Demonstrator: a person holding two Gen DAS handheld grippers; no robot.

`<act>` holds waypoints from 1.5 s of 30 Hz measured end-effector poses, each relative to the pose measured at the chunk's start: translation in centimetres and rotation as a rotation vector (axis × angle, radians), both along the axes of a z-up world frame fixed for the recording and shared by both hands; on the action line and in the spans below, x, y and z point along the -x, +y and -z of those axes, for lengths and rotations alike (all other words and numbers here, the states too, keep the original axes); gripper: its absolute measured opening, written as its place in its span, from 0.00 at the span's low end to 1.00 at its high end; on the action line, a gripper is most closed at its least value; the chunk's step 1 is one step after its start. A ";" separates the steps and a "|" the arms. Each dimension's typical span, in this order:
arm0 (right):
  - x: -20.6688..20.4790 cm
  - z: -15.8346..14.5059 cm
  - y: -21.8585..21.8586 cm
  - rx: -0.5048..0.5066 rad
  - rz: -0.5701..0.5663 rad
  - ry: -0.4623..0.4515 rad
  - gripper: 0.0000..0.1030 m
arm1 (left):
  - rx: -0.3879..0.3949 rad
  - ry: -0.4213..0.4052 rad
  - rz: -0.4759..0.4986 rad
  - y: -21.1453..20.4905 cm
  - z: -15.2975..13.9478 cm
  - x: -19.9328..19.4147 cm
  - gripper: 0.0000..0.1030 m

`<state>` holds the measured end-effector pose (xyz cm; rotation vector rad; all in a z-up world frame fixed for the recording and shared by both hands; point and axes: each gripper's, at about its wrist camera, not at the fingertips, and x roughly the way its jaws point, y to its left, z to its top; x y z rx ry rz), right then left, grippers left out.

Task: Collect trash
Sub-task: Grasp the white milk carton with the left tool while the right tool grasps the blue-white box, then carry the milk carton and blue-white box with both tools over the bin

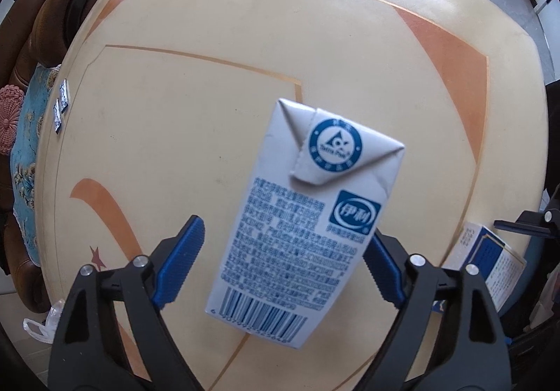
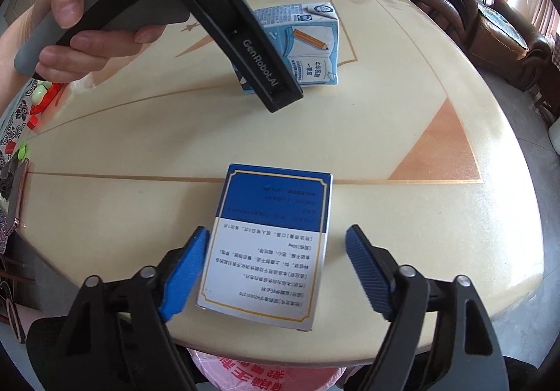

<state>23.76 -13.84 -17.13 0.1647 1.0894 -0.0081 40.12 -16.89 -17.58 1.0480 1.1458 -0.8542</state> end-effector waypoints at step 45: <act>3.5 -9.5 -4.1 0.027 -0.066 -0.229 0.61 | 0.319 -0.162 -0.575 9.7 -10.2 6.5 0.41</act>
